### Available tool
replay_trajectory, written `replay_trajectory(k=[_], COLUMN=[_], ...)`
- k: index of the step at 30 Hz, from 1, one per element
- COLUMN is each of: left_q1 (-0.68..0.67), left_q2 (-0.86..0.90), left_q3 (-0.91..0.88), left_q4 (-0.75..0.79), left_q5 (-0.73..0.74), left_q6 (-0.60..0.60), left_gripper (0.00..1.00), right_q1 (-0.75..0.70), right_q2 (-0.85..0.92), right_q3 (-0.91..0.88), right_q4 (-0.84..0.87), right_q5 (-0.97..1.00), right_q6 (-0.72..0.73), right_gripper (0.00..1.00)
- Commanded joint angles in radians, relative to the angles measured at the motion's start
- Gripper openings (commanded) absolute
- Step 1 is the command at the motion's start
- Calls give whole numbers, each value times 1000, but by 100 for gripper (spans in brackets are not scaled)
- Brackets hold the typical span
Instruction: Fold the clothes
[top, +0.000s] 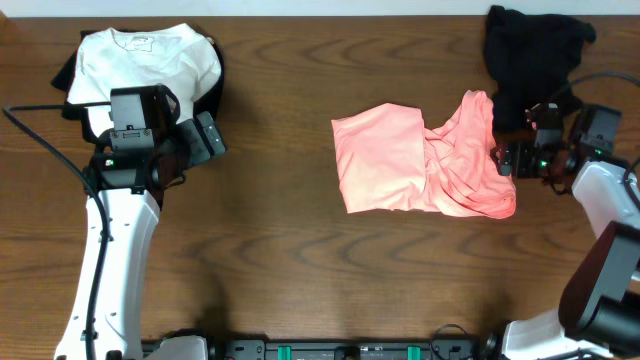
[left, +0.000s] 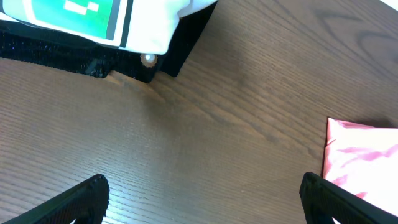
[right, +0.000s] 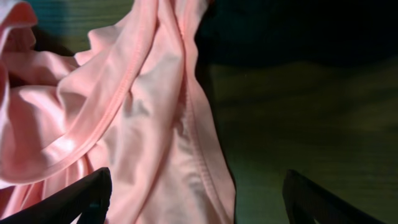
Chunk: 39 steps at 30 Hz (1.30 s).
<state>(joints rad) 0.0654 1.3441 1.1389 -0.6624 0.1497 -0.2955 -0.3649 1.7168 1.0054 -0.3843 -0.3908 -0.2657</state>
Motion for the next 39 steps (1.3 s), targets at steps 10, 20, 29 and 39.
replay_trajectory(k=[10, 20, 29, 39], left_q1=[5, 5, 5, 5], left_q2=[3, 3, 3, 3], left_q3=[-5, -5, -5, -5], left_q4=[-18, -30, -32, -32], left_q5=[-11, -11, -12, -12], left_q6=[-7, -6, -6, -6], left_gripper=[98, 98, 98, 98], right_q1=[-34, -26, 2, -13], right_q2=[251, 331, 331, 330], right_q3=[16, 16, 16, 25], right_q4=[189, 175, -40, -50], right_q5=[-177, -283, -298, -298], right_q6=[65, 136, 137, 130], right_gripper=[88, 79, 66, 18])
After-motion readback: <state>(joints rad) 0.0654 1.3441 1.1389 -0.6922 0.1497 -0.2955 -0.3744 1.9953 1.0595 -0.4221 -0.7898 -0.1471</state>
